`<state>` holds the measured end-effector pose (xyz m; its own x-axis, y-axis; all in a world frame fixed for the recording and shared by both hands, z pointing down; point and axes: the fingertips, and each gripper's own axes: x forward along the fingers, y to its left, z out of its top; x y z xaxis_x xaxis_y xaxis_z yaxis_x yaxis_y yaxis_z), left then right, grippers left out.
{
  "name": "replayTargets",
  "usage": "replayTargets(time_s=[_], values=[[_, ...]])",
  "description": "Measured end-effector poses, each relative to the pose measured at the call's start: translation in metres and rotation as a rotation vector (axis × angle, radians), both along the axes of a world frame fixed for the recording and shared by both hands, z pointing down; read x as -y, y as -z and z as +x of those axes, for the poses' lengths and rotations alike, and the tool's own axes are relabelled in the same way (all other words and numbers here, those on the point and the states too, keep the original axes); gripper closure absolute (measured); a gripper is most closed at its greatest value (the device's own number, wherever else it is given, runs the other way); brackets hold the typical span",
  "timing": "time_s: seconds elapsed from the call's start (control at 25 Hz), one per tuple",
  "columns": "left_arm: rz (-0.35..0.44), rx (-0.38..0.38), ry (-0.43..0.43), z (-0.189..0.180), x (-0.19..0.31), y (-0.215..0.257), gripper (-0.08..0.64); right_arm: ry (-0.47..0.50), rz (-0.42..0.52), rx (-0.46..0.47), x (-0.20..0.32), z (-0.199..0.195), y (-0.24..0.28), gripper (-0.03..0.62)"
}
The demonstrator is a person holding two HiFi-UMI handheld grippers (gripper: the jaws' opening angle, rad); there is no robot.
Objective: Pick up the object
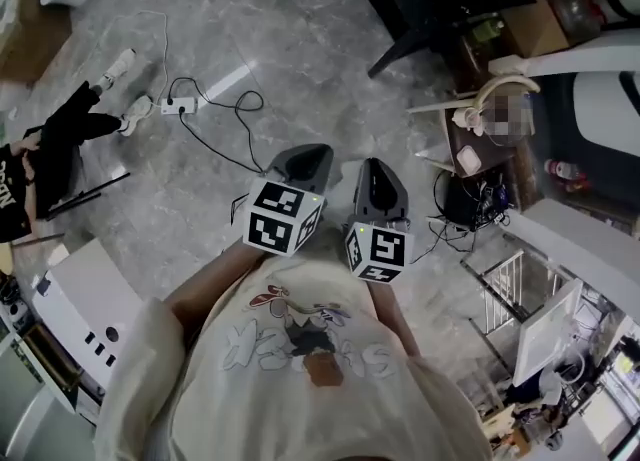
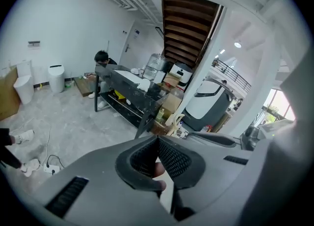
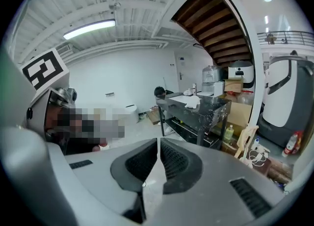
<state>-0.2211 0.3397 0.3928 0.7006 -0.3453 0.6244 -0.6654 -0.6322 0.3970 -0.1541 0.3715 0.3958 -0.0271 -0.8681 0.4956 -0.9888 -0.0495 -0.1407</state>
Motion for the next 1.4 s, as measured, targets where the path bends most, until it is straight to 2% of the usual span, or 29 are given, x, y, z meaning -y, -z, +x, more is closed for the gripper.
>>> replayTargets(time_s=[0.32,0.48,0.6,0.68,0.8,0.88,1.04,1.24,1.4], values=[[0.044,-0.007,0.03,-0.01,0.002,0.019,0.547,-0.014,0.053,0.066,0.002,0.001,0.009,0.56],[-0.006,-0.03,0.018,-0.016,-0.009,0.016,0.548,0.002,0.069,0.043,-0.003,-0.013,0.013,0.56],[-0.064,-0.046,0.015,-0.012,-0.008,0.007,0.548,0.046,0.059,0.073,0.004,-0.02,0.006,0.559],[-0.056,-0.057,0.025,-0.01,-0.005,0.01,0.548,0.044,0.035,0.082,0.002,-0.017,0.003,0.559],[-0.047,-0.066,0.035,-0.012,-0.008,0.012,0.548,0.028,0.014,0.043,-0.002,-0.016,0.003,0.559],[-0.069,-0.068,0.051,-0.014,-0.009,0.007,0.548,0.03,0.008,0.037,0.0,-0.016,0.0,0.558],[-0.102,-0.065,0.099,-0.018,-0.005,-0.003,0.548,0.001,0.015,0.089,0.003,-0.002,-0.007,0.558],[-0.082,-0.03,0.159,-0.022,0.018,-0.007,0.548,0.042,-0.013,0.103,0.024,0.006,-0.018,0.558],[-0.06,-0.021,0.202,-0.008,0.043,-0.001,0.548,0.035,0.016,0.088,0.048,0.032,-0.01,0.558]])
